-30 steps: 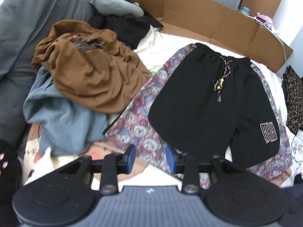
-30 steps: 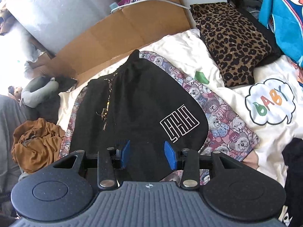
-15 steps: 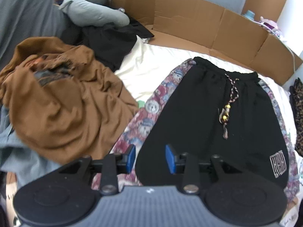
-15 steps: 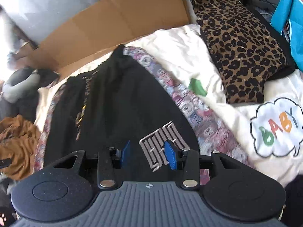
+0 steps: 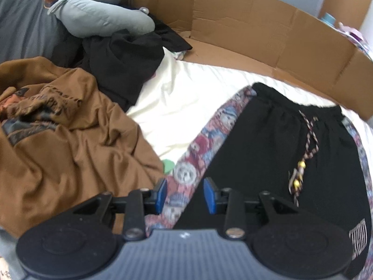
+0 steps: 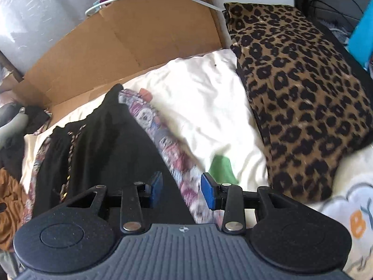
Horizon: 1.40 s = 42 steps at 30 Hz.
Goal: Fold clothes
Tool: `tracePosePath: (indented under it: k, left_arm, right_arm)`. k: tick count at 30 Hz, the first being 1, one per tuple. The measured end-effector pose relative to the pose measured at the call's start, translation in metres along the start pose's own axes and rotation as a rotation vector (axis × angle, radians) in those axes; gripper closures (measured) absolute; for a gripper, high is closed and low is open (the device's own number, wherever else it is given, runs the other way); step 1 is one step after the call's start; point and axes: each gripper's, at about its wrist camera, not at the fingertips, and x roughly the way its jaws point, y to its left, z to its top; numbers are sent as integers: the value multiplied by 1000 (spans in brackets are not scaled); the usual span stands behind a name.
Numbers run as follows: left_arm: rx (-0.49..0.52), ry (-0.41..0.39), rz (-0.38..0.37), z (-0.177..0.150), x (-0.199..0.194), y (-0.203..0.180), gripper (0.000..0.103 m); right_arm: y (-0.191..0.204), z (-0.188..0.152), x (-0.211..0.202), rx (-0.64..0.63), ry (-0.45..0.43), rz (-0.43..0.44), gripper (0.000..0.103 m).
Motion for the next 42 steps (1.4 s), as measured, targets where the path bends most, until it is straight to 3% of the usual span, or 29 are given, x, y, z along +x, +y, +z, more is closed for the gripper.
tracePosePath:
  k: [6,10,15,18,25,31,42]
  left_arm:
    - [-88,-32,-52,41,35,10,71]
    - [-70,-39,-54,66,64,10,72]
    - [-27,-67,-114,84,95,2,72]
    - [5,-79,-159,85,112,-8,72]
    - [32,-20,-153,78,147,-16,72]
    - [68,-19,-178,75,154,-10,75]
    - [75,-48,-281,84,148,-4,73]
  right_arm:
    - [9,22,47,-78,28,5,84]
    - [13,34,65,-125,14,2,84]
    - [8,44,77,-113,-4,-16,84]
    - [9,48,84,-113,-12,-9,84]
    - [21,45,102,-185,-11,-12,84]
    - [23,50,92,-174,-73,34,83]
    - [37,52,123,-201,2,15,82]
